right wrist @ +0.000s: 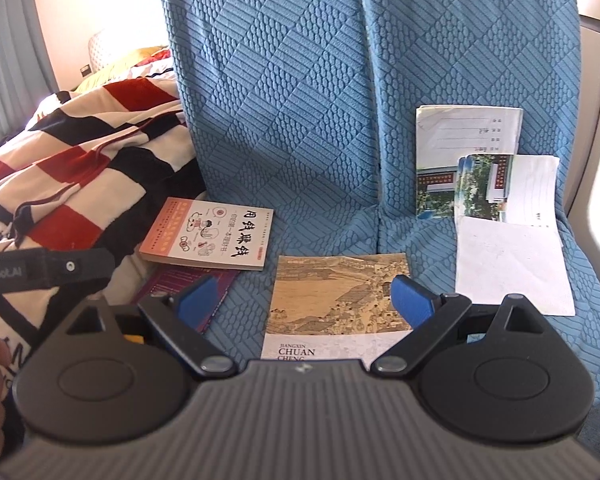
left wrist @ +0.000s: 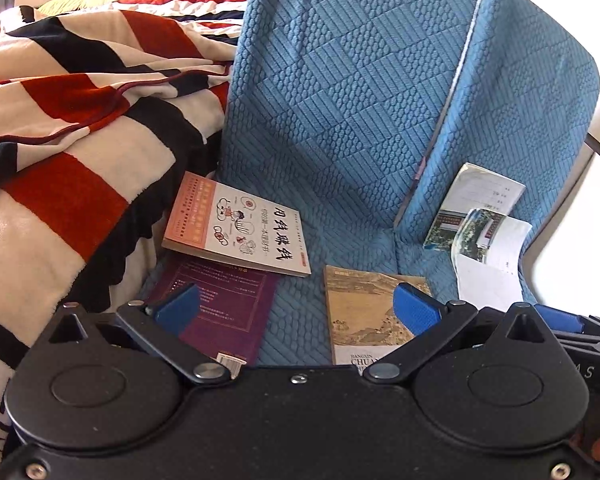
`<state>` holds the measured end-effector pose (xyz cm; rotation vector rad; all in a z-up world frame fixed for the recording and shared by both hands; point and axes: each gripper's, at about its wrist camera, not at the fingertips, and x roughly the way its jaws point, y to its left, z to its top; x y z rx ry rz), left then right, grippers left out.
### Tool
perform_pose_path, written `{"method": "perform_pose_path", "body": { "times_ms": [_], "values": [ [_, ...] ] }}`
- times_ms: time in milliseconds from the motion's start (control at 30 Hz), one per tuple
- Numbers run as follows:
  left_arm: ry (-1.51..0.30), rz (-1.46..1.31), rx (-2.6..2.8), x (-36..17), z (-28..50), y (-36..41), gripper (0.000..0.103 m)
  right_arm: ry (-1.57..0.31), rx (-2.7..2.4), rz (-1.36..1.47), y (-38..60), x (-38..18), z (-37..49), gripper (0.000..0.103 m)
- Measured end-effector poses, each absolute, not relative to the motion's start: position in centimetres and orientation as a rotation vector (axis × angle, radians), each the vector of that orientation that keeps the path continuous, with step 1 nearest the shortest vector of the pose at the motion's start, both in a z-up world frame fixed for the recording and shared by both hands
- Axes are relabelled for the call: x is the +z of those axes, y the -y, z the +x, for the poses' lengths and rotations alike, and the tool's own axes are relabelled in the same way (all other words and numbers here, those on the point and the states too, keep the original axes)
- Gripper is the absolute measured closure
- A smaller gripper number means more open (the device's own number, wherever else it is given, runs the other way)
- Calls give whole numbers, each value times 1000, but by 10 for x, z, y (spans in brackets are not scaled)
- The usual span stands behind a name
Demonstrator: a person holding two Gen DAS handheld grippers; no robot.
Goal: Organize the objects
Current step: 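Move both grippers toward the orange-covered book beside the purple book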
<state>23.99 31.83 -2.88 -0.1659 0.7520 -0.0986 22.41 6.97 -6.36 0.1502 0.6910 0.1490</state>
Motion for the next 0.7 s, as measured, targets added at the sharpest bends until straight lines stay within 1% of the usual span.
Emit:
{"method": "perform_pose_path", "body": {
  "times_ms": [700],
  "values": [
    [-804, -268, -23, -70, 311, -361, 0, -770, 227, 113, -118, -95, 295, 8]
  ]
}}
